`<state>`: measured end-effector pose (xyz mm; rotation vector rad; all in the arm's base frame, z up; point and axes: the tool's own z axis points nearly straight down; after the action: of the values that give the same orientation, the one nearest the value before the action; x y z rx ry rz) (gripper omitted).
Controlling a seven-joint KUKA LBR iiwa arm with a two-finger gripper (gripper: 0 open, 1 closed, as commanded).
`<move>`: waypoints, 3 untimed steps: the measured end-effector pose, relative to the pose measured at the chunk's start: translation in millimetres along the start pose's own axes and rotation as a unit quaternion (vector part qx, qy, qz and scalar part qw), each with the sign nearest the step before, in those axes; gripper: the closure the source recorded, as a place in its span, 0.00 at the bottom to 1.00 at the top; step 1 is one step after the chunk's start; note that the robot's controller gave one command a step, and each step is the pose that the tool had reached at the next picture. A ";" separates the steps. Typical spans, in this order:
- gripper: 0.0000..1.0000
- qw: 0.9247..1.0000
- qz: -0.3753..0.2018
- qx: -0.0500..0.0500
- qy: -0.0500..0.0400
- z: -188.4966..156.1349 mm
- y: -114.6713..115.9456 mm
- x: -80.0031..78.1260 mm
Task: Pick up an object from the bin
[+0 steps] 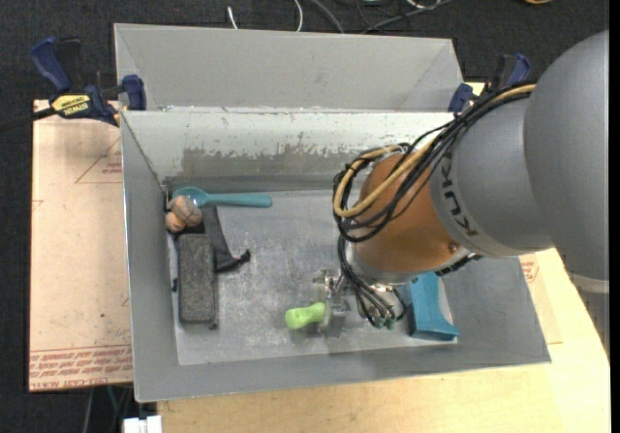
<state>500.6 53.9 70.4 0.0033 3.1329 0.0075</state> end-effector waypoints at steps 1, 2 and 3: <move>0.00 0.972 -0.234 -0.001 -0.009 -1.2 35.0 6.6; 0.00 0.972 -0.233 -0.001 -0.008 -1.2 34.8 6.7; 0.00 0.966 -0.257 0.000 -0.008 0.1 54.5 3.8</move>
Offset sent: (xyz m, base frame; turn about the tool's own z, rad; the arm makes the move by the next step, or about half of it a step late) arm 0.0000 0.0000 0.0000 0.0000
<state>496.9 108.3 70.5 -0.7975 3.0130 0.0043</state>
